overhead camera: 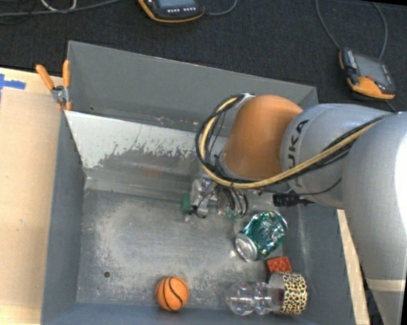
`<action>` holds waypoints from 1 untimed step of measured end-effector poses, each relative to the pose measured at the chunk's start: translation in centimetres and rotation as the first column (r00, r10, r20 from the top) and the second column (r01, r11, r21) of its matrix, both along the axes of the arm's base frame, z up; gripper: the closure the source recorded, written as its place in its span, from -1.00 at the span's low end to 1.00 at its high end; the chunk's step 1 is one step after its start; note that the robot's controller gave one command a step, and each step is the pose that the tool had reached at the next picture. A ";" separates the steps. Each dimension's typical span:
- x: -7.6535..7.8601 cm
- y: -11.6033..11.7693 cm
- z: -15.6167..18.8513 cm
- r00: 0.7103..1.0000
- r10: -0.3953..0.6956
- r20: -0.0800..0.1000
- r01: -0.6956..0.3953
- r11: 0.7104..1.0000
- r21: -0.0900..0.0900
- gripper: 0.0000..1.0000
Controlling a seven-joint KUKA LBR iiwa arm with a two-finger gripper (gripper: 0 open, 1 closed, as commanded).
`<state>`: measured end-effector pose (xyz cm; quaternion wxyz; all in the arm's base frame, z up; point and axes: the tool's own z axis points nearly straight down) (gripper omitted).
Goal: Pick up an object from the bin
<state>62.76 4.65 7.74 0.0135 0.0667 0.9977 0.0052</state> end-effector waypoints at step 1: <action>0.0 0.0 0.0 1.000 -0.003 0.000 0.003 1.000 0.000 1.00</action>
Offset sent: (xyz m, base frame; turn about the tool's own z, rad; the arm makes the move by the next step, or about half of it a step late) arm -0.0001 -0.0001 0.0082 0.0016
